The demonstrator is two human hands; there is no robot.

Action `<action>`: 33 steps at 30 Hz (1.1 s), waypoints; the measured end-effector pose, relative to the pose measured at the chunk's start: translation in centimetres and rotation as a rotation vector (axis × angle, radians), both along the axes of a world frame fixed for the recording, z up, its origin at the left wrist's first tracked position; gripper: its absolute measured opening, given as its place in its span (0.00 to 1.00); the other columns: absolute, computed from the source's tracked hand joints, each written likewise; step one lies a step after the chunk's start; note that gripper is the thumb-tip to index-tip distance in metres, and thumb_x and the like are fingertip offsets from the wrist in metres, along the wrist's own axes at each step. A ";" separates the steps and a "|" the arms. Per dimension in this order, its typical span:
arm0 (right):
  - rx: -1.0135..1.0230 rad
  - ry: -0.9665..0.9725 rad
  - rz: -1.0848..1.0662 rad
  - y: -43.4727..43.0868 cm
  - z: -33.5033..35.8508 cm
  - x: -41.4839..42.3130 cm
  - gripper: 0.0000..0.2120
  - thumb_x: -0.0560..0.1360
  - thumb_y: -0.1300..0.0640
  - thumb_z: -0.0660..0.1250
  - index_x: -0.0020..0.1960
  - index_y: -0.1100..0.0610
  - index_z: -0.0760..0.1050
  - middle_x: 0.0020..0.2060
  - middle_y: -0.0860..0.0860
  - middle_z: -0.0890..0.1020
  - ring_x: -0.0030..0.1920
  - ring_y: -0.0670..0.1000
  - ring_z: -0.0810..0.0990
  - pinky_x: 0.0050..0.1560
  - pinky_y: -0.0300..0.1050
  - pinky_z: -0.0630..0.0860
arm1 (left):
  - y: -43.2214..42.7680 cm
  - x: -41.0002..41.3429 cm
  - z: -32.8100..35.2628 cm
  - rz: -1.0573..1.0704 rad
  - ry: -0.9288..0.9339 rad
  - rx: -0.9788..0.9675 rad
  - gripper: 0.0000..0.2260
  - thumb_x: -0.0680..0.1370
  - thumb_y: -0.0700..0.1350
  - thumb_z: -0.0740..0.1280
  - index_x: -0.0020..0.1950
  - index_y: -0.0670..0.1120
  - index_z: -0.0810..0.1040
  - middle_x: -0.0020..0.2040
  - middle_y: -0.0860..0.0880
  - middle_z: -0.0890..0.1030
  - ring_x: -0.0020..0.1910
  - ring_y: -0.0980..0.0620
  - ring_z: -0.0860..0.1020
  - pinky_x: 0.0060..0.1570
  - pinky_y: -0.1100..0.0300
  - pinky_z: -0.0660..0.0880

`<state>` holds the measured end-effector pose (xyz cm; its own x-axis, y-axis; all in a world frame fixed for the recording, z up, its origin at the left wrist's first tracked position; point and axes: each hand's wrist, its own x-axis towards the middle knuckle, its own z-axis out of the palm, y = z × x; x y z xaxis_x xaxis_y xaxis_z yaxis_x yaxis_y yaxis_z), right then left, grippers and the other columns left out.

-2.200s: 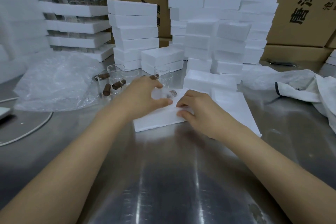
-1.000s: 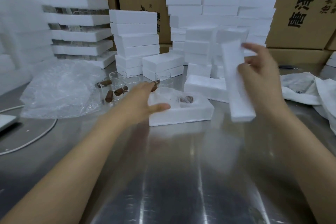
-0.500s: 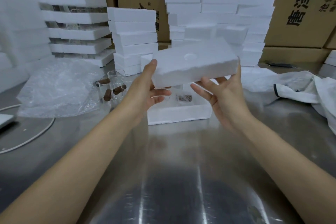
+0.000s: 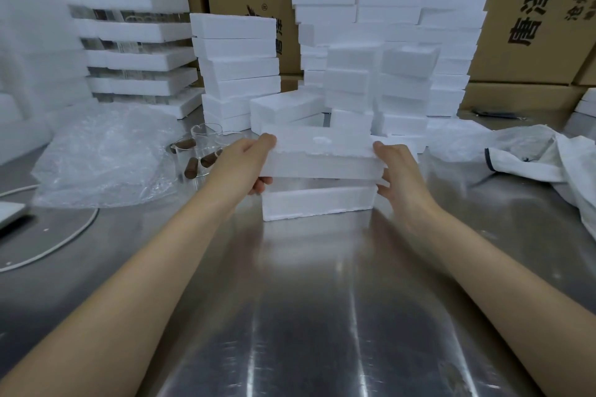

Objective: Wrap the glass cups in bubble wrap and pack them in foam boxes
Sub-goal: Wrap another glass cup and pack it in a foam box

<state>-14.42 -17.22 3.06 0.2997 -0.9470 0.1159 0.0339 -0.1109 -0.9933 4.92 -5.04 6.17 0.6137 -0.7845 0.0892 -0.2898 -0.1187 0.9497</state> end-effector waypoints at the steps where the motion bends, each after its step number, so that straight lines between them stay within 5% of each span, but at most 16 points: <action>1: 0.002 0.003 -0.008 0.0 0.0 0.0 0.15 0.68 0.39 0.64 0.46 0.49 0.70 0.51 0.50 0.76 0.52 0.50 0.77 0.50 0.45 0.74 | 0.0 0.1 0.0 0.012 -0.044 0.028 0.13 0.77 0.57 0.60 0.45 0.49 0.75 0.22 0.54 0.75 0.25 0.55 0.76 0.32 0.60 0.70; 5: -0.030 0.054 -0.017 -0.3 -0.3 0.0 0.10 0.76 0.44 0.63 0.45 0.50 0.70 0.45 0.45 0.75 0.47 0.45 0.75 0.48 0.44 0.73 | 0.2 0.1 0.1 0.039 -0.303 0.058 0.16 0.77 0.58 0.58 0.40 0.46 0.71 0.36 0.47 0.71 0.36 0.49 0.70 0.37 0.55 0.64; 11: -0.081 0.146 -0.033 -0.2 -0.3 -0.1 0.10 0.79 0.47 0.59 0.49 0.53 0.71 0.43 0.45 0.73 0.44 0.47 0.72 0.60 0.53 0.73 | 0.6 -0.5 0.5 -0.060 -0.183 0.087 0.17 0.67 0.61 0.55 0.41 0.48 0.71 0.38 0.46 0.70 0.38 0.49 0.71 0.57 0.43 0.75; 17: -0.150 0.193 -0.034 0.1 -0.3 -0.1 0.07 0.79 0.49 0.59 0.45 0.51 0.69 0.39 0.42 0.73 0.41 0.45 0.72 0.63 0.57 0.73 | 0.3 -0.2 0.0 -0.096 -0.156 0.113 0.17 0.70 0.58 0.58 0.42 0.45 0.74 0.37 0.44 0.71 0.37 0.45 0.73 0.59 0.43 0.75; 20: -0.192 0.226 -0.036 0.1 -0.3 -0.1 0.05 0.79 0.50 0.59 0.46 0.50 0.69 0.42 0.41 0.73 0.42 0.44 0.73 0.63 0.58 0.73 | -0.2 0.1 -1.1 -0.084 -0.272 0.105 0.16 0.79 0.53 0.57 0.38 0.42 0.69 0.36 0.44 0.70 0.37 0.46 0.71 0.47 0.48 0.74; 23: -0.209 0.251 -0.027 0.2 -0.1 -0.3 0.08 0.79 0.48 0.59 0.45 0.52 0.69 0.41 0.42 0.73 0.44 0.47 0.73 0.63 0.59 0.72 | -0.3 0.2 -1.4 0.005 -0.419 0.075 0.22 0.81 0.56 0.54 0.32 0.44 0.63 0.30 0.46 0.68 0.31 0.49 0.69 0.33 0.56 0.61; 28: -0.237 0.328 0.013 0.4 0.0 -0.4 0.11 0.80 0.46 0.58 0.43 0.50 0.64 0.39 0.44 0.71 0.42 0.46 0.72 0.63 0.57 0.71 | -0.1 0.5 -1.8 0.050 -0.539 -0.009 0.30 0.80 0.64 0.47 0.31 0.41 0.65 0.29 0.43 0.69 0.29 0.49 0.69 0.32 0.58 0.63; 33: -0.230 0.357 0.020 0.1 0.1 -0.5 0.11 0.81 0.47 0.56 0.43 0.51 0.62 0.39 0.46 0.69 0.42 0.48 0.70 0.63 0.58 0.71 | -0.4 0.5 -2.0 0.081 -0.552 0.010 0.28 0.81 0.61 0.52 0.28 0.43 0.60 0.27 0.45 0.67 0.29 0.45 0.70 0.30 0.56 0.60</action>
